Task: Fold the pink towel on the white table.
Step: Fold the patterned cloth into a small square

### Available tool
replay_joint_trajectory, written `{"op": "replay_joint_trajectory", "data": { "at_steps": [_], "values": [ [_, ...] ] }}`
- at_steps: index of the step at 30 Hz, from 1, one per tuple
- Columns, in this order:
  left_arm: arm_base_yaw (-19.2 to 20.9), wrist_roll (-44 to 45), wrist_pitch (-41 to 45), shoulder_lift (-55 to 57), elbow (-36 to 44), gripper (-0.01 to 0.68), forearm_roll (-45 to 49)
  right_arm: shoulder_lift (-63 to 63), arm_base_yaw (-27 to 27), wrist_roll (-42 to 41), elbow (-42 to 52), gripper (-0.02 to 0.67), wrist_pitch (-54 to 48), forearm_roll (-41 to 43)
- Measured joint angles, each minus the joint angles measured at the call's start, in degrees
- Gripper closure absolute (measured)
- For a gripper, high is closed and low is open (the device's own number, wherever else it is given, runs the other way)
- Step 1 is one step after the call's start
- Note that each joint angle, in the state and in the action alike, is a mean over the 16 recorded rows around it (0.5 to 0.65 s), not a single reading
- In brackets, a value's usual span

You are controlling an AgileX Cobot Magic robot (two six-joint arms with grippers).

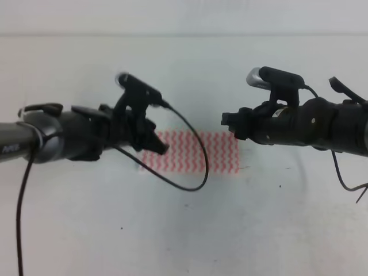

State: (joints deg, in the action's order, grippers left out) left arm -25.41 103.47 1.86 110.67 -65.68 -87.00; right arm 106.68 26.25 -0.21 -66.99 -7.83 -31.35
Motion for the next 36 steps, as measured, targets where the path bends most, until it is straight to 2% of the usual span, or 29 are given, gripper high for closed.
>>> {"op": "replay_joint_trajectory", "data": {
  "at_steps": [16,24,36],
  "values": [
    [0.1,-8.0,5.7,-4.9,4.2,0.657,0.0,-0.5,1.8,0.2,-5.0,0.641,-19.3,0.8],
    [0.1,-9.1,9.4,-2.7,6.0,0.676,0.0,1.8,2.8,0.2,-5.1,0.665,-19.7,0.6],
    [0.0,-8.1,9.3,0.8,6.0,0.677,0.4,4.0,1.9,0.2,-5.1,0.666,-19.7,1.5]
  ]
}}
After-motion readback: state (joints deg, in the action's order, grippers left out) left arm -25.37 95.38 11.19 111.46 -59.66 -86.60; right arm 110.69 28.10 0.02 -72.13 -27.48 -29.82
